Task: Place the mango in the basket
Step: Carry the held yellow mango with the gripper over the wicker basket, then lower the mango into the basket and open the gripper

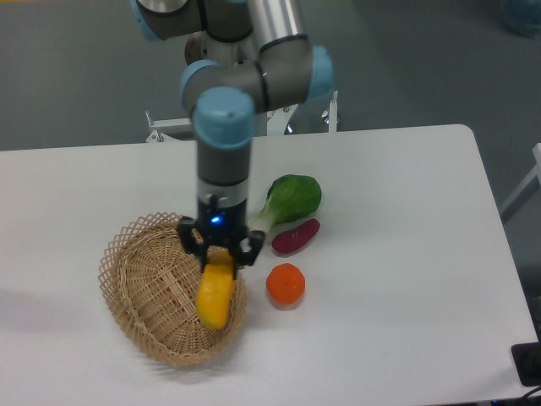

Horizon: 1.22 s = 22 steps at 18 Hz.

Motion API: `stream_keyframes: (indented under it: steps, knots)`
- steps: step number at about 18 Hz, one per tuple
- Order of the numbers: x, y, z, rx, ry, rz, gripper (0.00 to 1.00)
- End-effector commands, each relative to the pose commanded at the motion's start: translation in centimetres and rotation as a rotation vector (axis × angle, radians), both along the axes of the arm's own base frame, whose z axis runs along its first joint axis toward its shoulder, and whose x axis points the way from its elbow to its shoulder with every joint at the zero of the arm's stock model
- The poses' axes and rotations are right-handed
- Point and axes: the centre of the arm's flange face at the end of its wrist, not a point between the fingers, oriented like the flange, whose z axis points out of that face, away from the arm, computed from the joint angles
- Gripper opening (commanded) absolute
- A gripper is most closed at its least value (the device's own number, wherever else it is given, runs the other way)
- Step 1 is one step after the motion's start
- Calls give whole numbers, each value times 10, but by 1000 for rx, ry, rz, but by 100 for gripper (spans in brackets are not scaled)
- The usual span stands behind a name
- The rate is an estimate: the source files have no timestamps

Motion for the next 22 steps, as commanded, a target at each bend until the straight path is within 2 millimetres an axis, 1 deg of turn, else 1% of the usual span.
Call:
stream_keyframes:
  steps: [3, 4, 6, 7, 9, 11, 15, 17, 18, 19, 20, 21, 22]
  knots:
    - [14, 6, -7, -11, -8, -18, 43]
    - [19, 9, -17, -26, -15, -29, 43]
    - [20, 13, -24, -39, -12, -34, 45]
    - [24, 15, -29, -47, -17, -43, 45]
    - [29, 14, -39, -69, -14, -53, 45]
    - [35, 15, -43, -88, 5, -66, 45]
    - [38, 16, -46, -93, 6, -71, 46]
    - [38, 16, -45, -92, 7, -73, 55]
    - [37, 17, -45, -92, 10, -74, 68]
    - [35, 18, -43, -93, 23, -74, 84]
    - [33, 18, -41, -98, 41, -70, 96]
    - [31, 18, -39, -103, 60, -65, 100]
    - [30, 17, -37, -104, 70, -63, 100]
